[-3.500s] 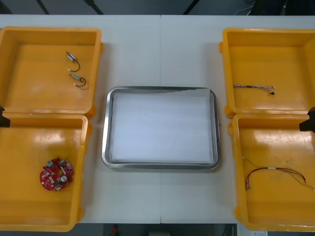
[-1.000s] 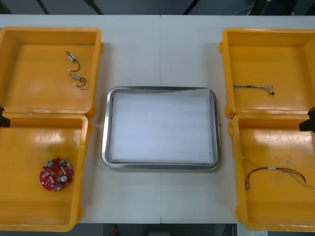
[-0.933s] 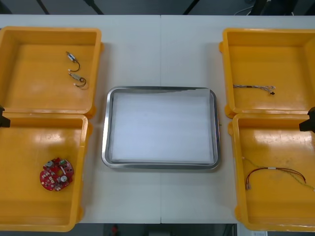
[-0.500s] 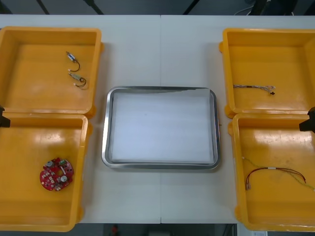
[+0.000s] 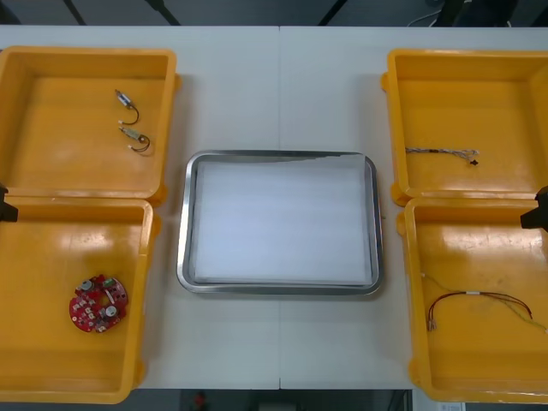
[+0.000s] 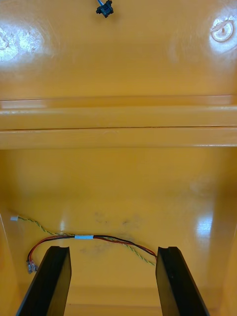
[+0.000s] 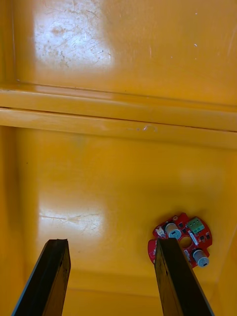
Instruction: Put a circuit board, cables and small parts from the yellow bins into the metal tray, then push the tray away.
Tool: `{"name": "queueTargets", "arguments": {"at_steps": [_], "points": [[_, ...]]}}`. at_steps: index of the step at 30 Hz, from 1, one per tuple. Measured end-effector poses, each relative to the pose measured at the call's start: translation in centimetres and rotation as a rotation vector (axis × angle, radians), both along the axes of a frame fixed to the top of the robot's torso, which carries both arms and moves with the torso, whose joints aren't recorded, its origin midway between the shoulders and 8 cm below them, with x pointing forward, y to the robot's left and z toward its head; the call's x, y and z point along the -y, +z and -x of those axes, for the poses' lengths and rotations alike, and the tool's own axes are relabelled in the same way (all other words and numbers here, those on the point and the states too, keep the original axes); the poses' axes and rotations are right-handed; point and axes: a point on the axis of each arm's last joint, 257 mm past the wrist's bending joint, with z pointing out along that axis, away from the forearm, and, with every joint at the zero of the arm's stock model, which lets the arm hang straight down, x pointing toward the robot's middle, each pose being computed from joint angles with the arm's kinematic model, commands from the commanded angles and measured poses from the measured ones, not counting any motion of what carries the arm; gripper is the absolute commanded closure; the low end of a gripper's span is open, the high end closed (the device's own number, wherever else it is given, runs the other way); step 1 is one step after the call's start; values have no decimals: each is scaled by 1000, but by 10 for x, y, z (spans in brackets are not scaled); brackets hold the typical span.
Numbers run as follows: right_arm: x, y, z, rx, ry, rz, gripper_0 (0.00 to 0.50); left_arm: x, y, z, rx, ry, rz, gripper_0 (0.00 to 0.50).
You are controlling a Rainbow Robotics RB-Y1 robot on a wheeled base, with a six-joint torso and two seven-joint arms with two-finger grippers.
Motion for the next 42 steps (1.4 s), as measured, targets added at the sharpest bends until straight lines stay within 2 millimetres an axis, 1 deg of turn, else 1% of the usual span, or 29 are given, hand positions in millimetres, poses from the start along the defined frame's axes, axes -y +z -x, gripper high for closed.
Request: {"name": "queueTargets", "arguments": {"at_steps": [42], "points": [[0,0,0,0,0,0,0,0,0,0,0,0,0,0]]}}
